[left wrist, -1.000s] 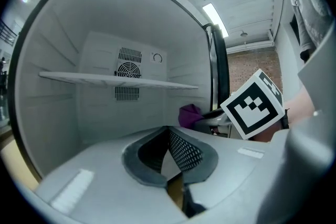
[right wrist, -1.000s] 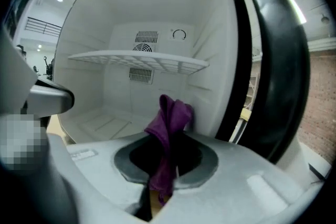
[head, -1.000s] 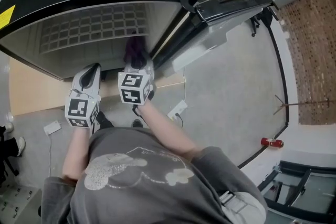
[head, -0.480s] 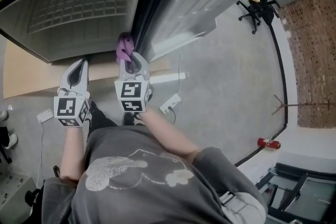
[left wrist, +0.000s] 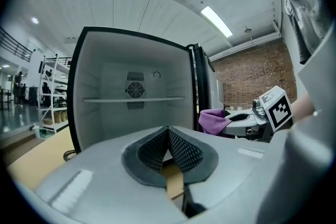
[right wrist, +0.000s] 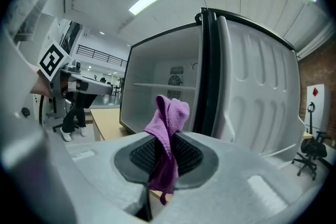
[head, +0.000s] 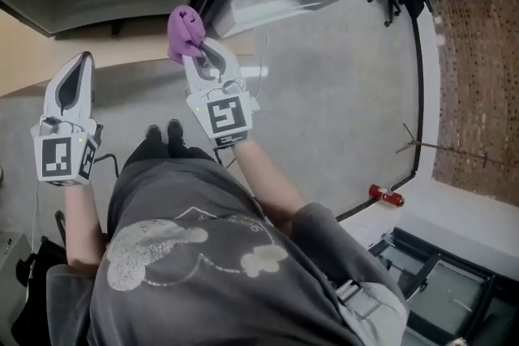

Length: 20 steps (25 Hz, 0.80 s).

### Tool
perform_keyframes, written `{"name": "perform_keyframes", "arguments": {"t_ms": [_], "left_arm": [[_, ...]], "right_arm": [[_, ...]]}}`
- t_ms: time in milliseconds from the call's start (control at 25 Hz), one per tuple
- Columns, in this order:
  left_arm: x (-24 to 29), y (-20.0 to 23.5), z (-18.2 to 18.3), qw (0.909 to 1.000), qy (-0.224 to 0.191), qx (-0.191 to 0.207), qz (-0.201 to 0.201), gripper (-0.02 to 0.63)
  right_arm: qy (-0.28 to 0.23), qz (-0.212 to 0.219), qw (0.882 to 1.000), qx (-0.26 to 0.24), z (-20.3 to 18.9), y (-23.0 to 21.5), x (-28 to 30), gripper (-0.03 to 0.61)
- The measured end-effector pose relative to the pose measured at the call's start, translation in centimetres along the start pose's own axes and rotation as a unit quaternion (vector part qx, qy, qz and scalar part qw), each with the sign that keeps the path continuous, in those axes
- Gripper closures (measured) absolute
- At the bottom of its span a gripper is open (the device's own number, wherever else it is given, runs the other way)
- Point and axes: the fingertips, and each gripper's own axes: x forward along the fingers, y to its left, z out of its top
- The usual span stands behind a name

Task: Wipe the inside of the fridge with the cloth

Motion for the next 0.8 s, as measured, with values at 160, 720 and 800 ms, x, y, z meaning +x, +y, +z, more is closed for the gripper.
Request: {"name": "perform_keyframes", "arguments": {"t_ms": [160,720,800], "left_arm": [[-0.5,1.3,-0.5,0.9999,0.002,-0.010,-0.006,0.597],[-1.7,-1.4,-0.3,0.9999,-0.010,-0.008,-0.004,0.597],[-2.6,-2.1,-0.1,0.9996,-0.015,-0.009,0.023,0.597]], "right_arm": [[0.055,-0.033,0.998,0.019,-2.6,-1.3,-1.1,0.534],[0.015,-0.003,1.000,0.004,1.2,0.3,-2.2,0.534],[0.006,0.024,1.000,0.000,1.5,0.6,-2.6,0.532]]}}
